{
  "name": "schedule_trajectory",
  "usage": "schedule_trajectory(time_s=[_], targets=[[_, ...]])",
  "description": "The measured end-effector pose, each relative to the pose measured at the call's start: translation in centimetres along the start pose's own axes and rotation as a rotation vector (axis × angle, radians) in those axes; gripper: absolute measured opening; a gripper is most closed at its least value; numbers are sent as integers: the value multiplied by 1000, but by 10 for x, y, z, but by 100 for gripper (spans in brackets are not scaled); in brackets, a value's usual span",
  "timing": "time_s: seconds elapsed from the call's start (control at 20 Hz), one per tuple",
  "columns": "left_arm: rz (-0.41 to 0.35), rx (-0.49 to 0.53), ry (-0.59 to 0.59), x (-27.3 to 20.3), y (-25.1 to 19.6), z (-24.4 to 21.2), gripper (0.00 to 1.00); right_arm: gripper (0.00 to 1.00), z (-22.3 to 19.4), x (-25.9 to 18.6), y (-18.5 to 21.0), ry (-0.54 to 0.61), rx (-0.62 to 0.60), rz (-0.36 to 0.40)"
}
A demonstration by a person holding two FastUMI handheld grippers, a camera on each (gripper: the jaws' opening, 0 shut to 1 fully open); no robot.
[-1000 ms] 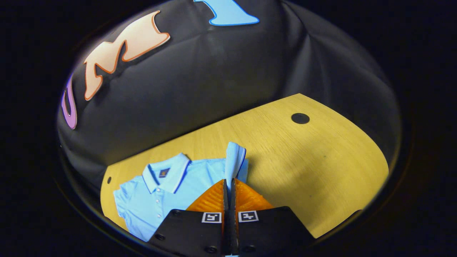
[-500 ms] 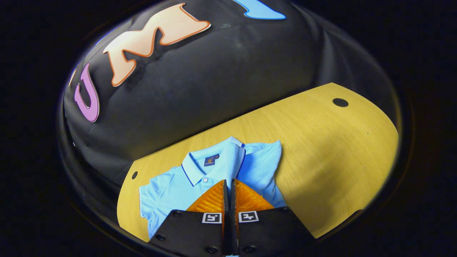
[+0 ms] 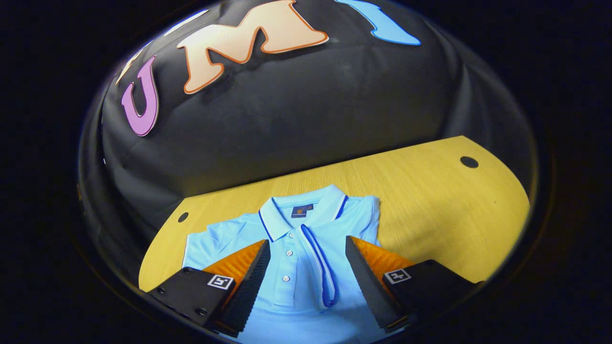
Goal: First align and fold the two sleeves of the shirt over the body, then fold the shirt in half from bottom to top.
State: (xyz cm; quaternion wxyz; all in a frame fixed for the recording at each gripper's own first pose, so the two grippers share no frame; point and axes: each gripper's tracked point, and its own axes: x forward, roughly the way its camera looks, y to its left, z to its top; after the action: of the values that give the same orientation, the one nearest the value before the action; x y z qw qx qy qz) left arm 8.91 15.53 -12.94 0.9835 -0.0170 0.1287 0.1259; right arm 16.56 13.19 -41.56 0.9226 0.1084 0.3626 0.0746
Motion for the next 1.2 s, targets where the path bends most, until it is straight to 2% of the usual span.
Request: schedule_trajectory(time_s=[0.1, 0.15, 0.3, 0.35, 0.4, 0.7, 0.75, 0.8, 0.85, 1.0, 1.05, 1.1, 1.15, 1.2], targets=[[-10, -1, 17, 9, -6, -8, 96, 98, 11, -15, -3, -30, -17, 0], [-21, -3, 28, 15, -10, -14, 96, 94, 16, -25, -5, -47, -26, 2], [-56, -32, 80, 34, -26, -38, 96, 98, 28, -54, -12, -90, -62, 1], [-62, -37, 99, 42, -30, -47, 96, 94, 30, -63, -17, -102, -78, -6], [-64, -37, 118, 51, -34, -56, 96, 98, 31, -72, -23, -108, -95, -17], [-98, -32, 216, 90, -55, -103, 95, 98, 19, -110, -63, -101, -103, -85], [-95, -28, 235, 95, -56, -113, 95, 98, 16, -113, -67, -97, -102, -93], [-85, -29, 255, 104, -57, -126, 95, 94, 14, -117, -73, -97, -109, -110], [-75, -34, 273, 110, -58, -139, 96, 98, 10, -121, -79, -93, -121, -125], [-35, -36, 347, 123, -52, -175, 96, 98, -2, -132, -84, -79, -149, -136], [-25, -33, 360, 127, -52, -185, 95, 98, -6, -134, -87, -73, -160, -143], [-12, -29, 370, 132, -49, -193, 96, 94, -9, -138, -93, -74, -174, -162], [1, -30, 381, 136, -47, -199, 96, 98, -10, -141, -97, -76, -179, -173], [15, -31, 392, 141, -43, -205, 96, 94, -12, -143, -99, -73, -174, -176]])
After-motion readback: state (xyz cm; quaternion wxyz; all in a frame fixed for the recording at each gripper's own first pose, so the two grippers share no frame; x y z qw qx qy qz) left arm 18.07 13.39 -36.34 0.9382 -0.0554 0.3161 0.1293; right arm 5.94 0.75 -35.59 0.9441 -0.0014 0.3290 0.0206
